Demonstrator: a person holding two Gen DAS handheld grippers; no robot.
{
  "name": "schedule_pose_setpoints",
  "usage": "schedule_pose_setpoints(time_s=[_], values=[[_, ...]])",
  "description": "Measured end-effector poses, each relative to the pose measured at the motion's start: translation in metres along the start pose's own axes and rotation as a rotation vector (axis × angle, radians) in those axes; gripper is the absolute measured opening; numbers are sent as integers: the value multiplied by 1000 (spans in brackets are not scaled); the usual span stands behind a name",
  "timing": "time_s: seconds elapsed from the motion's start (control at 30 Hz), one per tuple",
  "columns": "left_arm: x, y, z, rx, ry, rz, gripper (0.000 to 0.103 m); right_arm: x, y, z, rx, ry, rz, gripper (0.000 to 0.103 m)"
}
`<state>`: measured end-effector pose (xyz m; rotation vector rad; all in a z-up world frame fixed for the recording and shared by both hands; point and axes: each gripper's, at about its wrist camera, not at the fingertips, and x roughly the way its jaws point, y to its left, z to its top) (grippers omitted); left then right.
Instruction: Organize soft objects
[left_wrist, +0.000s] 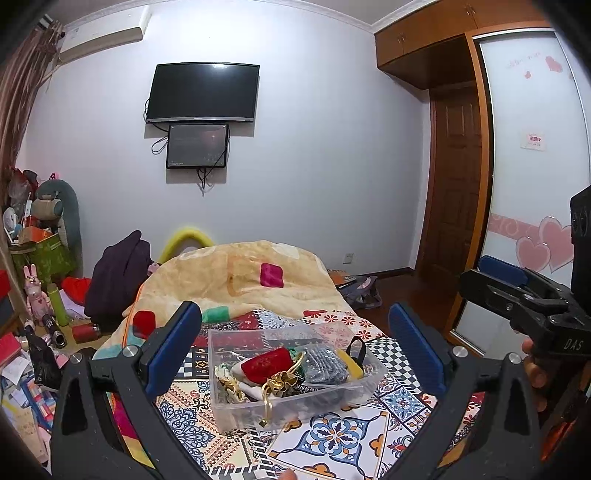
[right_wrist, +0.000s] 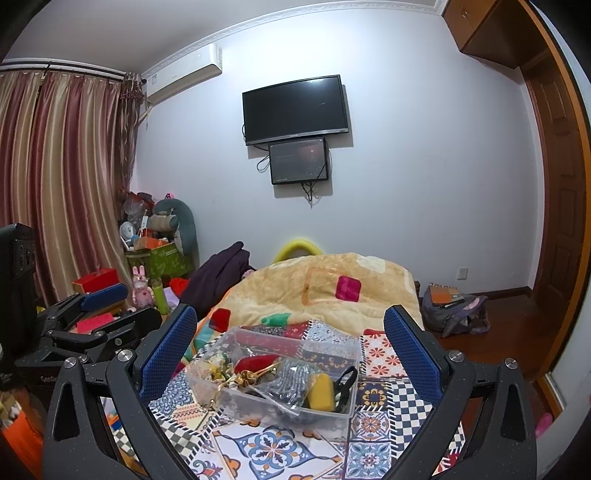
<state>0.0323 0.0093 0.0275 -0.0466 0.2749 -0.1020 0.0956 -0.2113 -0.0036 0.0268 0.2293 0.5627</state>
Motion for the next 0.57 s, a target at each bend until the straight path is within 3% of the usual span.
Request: schedule_pose_setpoints(time_s=[0.57], values=[[1,-2,0,8,8,-9,103,3,3,-3,-5,14,0,103]])
